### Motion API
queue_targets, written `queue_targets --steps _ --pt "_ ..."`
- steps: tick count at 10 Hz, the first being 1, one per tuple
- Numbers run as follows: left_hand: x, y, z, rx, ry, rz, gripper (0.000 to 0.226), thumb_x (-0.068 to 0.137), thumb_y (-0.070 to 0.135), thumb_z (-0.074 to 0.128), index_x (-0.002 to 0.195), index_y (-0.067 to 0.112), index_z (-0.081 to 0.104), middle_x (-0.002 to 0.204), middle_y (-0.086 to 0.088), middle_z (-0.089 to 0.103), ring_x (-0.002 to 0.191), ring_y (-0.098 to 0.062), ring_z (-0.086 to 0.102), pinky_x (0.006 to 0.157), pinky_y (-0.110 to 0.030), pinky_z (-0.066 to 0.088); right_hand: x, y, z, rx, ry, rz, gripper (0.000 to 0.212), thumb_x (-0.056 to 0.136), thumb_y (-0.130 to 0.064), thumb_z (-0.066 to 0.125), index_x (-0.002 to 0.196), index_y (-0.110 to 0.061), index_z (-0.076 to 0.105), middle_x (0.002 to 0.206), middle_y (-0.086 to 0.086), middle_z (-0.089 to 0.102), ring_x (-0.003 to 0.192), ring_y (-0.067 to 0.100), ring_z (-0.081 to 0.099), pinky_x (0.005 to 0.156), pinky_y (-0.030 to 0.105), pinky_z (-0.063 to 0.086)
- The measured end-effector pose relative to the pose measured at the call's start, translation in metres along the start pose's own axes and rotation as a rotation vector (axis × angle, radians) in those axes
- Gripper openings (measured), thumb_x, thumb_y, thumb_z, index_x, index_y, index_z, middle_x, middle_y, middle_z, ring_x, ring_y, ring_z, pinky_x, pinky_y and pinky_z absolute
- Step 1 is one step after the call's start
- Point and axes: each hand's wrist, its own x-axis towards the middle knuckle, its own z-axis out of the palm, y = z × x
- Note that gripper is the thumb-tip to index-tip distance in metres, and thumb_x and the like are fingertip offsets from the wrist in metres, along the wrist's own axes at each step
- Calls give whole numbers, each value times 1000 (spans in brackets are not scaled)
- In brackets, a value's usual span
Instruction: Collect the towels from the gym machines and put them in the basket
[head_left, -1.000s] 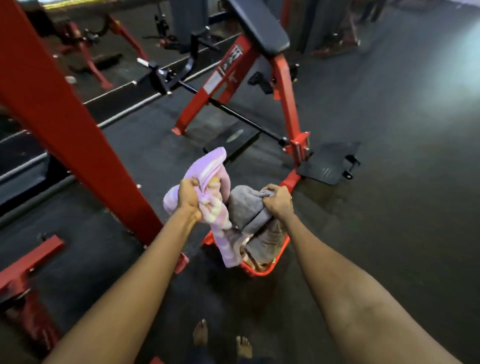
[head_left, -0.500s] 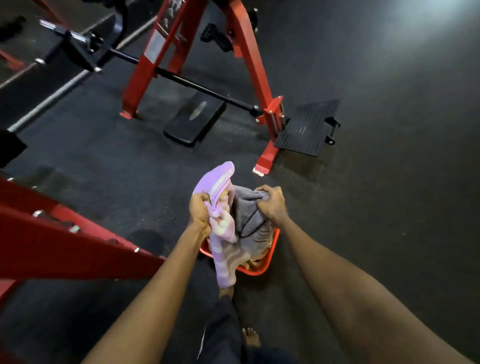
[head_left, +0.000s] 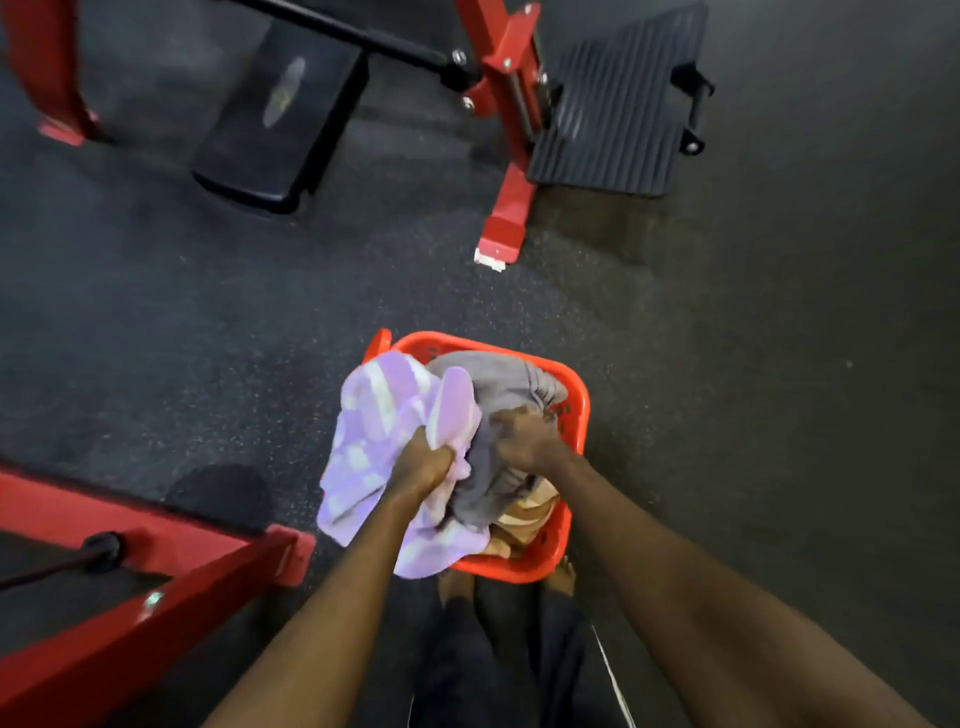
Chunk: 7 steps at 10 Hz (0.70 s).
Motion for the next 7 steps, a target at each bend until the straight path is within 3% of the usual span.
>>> queue_targets --steps 1,2,3,4,5,6,7 --pt "48 -26 29 1 3 69 27 87 5 47 113 9 49 72 -8 59 52 -14 56 50 -22 47 35 17 36 8 -32 -34 62 88 -28 55 148 -15 43 146 20 45 139 38 34 110 42 30" --pt "95 -70 64 -87 -2 22 29 92 -13 39 106 11 39 65 -9 47 35 -5 44 35 -15 37 58 37 79 -35 -96 -93 72 89 -40 42 153 -8 33 159 21 28 146 39 29 118 42 22" --pt "120 -98 77 -37 -30 -36 15 92 -11 43 101 0 45 60 -11 45 32 -5 45 33 -18 38 62 47 96 7 -182 -178 79 83 -47 35 146 0 45 153 25 39 144 39 32 119 39 15" --pt "121 -98 82 16 -57 -134 30 89 8 61 112 -1 42 63 -14 47 36 -13 55 37 -27 48 53 54 100 156 -150 -155 58 82 -30 48 129 0 61 136 22 56 139 36 37 113 32 24" --pt "98 -59 77 195 -39 -187 48 85 38 61 121 8 48 87 -17 64 74 -20 72 68 -34 60 40 52 71 316 19 -104 58 77 -34 45 123 -6 66 130 16 59 136 30 42 111 25 31" --pt "47 43 62 706 71 65 77 81 65 34 126 7 57 125 -21 63 118 -37 58 98 -43 47 1 40 -22 546 306 -59 38 83 -17 54 116 -9 69 115 -1 61 125 28 52 112 29 35" --pt "4 130 70 652 58 259 58 92 54 39 109 6 67 117 -22 68 111 -37 61 92 -40 47 -38 48 -98 665 541 -78 23 88 -7 59 106 -8 73 93 -13 59 113 27 56 105 37 42"
